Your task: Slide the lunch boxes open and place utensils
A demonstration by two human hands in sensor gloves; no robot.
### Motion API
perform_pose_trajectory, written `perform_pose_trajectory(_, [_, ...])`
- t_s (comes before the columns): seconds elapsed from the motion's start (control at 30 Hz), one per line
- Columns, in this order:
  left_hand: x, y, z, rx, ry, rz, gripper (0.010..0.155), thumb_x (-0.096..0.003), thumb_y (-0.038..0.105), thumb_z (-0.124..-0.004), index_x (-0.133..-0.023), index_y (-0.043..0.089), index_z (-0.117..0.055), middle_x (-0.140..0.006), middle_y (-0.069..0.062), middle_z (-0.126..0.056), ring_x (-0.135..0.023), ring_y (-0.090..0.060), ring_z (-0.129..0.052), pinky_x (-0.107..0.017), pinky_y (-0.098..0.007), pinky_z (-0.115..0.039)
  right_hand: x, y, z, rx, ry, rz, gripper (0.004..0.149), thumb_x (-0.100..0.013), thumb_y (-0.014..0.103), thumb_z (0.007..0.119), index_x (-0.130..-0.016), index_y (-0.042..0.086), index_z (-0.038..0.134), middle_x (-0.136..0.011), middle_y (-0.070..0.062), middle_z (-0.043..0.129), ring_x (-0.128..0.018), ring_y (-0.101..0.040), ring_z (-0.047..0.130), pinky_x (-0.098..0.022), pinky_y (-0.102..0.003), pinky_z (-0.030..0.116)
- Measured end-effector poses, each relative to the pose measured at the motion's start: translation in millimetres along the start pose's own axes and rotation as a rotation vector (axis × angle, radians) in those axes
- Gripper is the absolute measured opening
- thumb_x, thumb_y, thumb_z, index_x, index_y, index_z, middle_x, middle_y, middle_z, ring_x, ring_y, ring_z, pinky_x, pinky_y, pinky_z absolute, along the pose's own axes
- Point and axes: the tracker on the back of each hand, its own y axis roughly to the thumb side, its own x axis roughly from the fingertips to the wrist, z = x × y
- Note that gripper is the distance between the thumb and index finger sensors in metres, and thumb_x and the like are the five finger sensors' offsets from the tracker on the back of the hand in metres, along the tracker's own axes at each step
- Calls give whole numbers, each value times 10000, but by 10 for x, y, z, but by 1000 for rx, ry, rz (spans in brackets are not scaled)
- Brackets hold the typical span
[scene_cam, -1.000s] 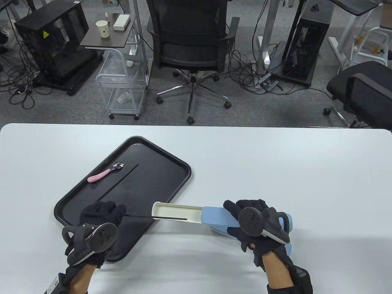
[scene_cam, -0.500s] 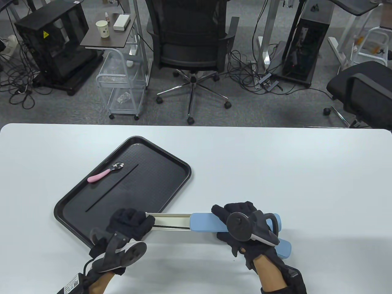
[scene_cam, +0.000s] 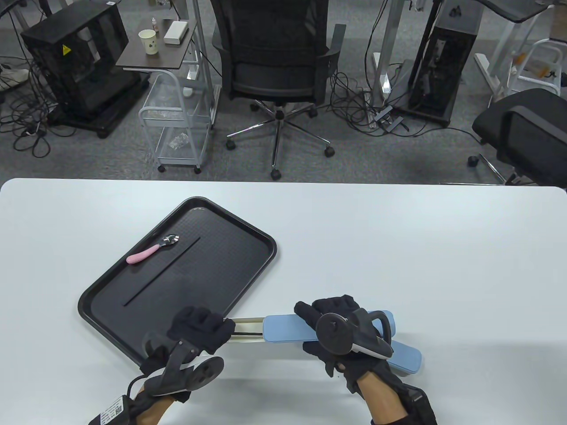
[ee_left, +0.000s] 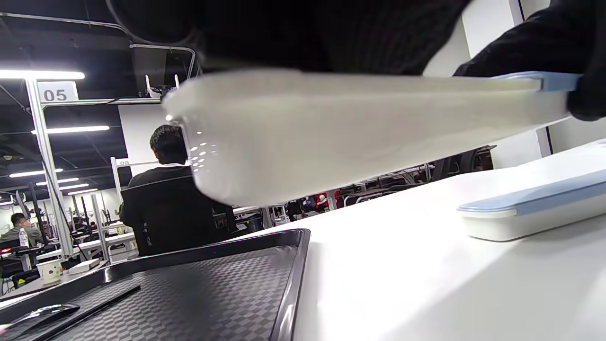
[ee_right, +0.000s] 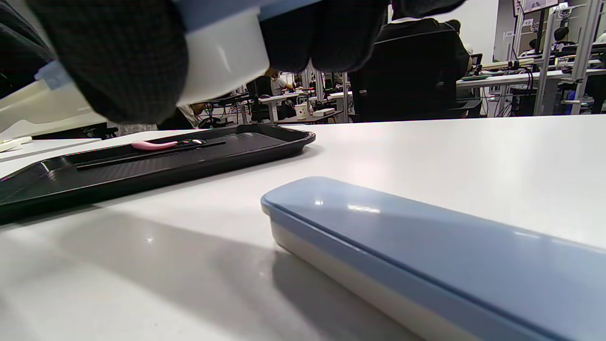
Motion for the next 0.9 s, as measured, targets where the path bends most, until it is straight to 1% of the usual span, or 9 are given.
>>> perform_pose_trajectory(0.17, [7,16,-7,23,7,0,473,-425,347,-777,-898,343,-777,-889,27,-820,-829,-263,-772,-662,-547,-560,7,-19,-4,0,-3,4,772,-417,484,903,-1055,375,483,-1044,-92,571,-984,-385,611,-747,-660,394])
perform_pose_trajectory(0.3, [16,-7,-4,50,10,5,484,-426,369,-765,-910,349,-760,-913,35,-813,-838,-262,-768,-662,-543,-561,8,-35,-3,-1,-1,8,770,-419,488,899,-1056,375,482,-1044,-92,572,-984,-383,613,-747,-658,397])
perform_pose_trajectory(0.4, [30,-71,27,80,10,34,507,-423,393,-771,-927,357,-737,-971,44,-778,-865,-269,-743,-667,-540,-550,10,-73,-10,-6,-5,19,770,-420,490,896,-1057,375,480,-1044,-93,572,-982,-385,615,-745,-659,401])
perform_pose_trajectory(0.5, [48,-199,63,110,16,92,524,-421,414,-774,-939,366,-720,-1010,61,-757,-899,-281,-715,-672,-540,-537,16,-109,-28,-18,-12,25,768,-420,491,897,-1056,376,482,-1039,-95,582,-977,-386,622,-745,-658,402])
perform_pose_trajectory(0.6, [66,-403,106,137,25,186,545,-418,438,-777,-954,368,-702,-1034,68,-742,-936,-296,-680,-682,-544,-515,22,-134,-48,-17,-21,31,770,-419,491,897,-1056,375,482,-1040,-93,581,-978,-385,622,-744,-658,404])
perform_pose_trajectory(0.73, [52,-764,141,133,7,353,592,-410,476,-785,-979,364,-666,-1073,48,-699,-1000,-319,-613,-700,-556,-463,26,-180,-67,-22,-29,41,769,-419,491,897,-1057,374,484,-1039,-94,582,-977,-386,624,-744,-658,404])
perform_pose_trajectory(0.8, [31,-984,132,147,-30,442,635,-404,505,-785,-1002,354,-631,-1094,34,-665,-1030,-330,-561,-716,-566,-419,29,-200,-73,-22,-32,47,768,-419,492,897,-1056,374,485,-1040,-93,581,-978,-386,623,-745,-658,404])
perform_pose_trajectory(0.83, [26,-1048,118,163,-43,476,648,-406,504,-788,-1011,348,-617,-1106,16,-642,-1044,-340,-527,-724,-573,-391,30,-207,-76,-21,-32,48,769,-419,490,898,-1057,375,483,-1040,-94,582,-978,-385,623,-744,-658,404])
perform_pose_trajectory(0.9, [-6,-1242,58,184,-102,571,674,-406,515,-792,-1025,337,-595,-1117,7,-626,-1063,-350,-482,-733,-578,-357,34,-225,-86,-20,-36,54,768,-420,491,897,-1057,375,483,-1040,-94,581,-978,-386,623,-745,-658,403])
